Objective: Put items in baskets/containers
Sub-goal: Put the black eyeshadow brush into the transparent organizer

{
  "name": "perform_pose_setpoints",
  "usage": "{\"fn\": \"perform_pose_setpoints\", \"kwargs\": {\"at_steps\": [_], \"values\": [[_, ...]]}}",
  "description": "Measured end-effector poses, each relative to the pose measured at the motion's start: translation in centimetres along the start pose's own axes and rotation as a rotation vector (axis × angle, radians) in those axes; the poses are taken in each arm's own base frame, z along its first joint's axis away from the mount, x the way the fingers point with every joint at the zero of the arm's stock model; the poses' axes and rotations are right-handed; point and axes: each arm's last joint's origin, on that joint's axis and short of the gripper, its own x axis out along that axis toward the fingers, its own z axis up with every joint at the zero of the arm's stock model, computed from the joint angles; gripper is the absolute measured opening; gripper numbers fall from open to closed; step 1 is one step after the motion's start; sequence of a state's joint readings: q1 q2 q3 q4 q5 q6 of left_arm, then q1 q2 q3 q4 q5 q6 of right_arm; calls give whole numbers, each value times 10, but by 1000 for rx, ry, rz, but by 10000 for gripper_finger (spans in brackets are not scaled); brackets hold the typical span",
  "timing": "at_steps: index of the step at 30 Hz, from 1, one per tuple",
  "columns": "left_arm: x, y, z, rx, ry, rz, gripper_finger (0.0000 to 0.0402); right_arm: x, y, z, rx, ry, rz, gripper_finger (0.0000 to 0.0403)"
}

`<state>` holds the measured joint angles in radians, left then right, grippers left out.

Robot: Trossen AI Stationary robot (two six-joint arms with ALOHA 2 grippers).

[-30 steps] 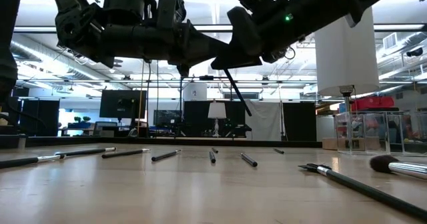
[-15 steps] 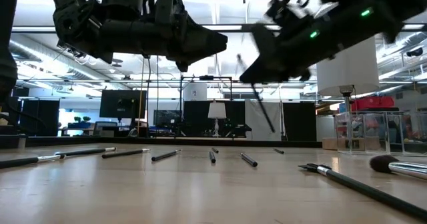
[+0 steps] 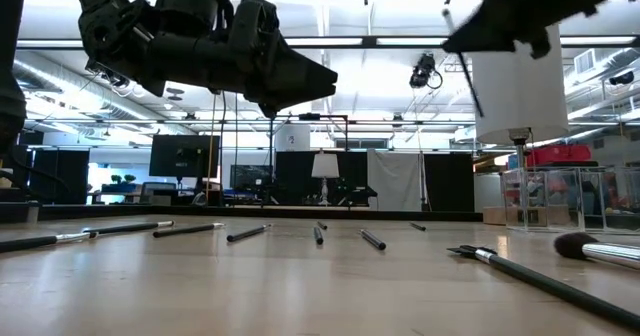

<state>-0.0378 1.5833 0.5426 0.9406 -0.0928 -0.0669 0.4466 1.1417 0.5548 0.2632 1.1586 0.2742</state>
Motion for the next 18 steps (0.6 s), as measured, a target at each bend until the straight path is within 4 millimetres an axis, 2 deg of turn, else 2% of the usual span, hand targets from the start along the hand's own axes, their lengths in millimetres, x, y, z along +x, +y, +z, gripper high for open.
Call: {"fn": "perform_pose_setpoints", "kwargs": {"at_steps": [4,9,18], "values": [[0,0,-1,1,6,0,156,-4,-24,-17,37,13,-72,15],[0,0,-2,2,16,1,156,0,-39,-31,62,47,-106,15],[0,1,-4,4,36,4,156,6,-54,-31,16,177,-83,14]]}}
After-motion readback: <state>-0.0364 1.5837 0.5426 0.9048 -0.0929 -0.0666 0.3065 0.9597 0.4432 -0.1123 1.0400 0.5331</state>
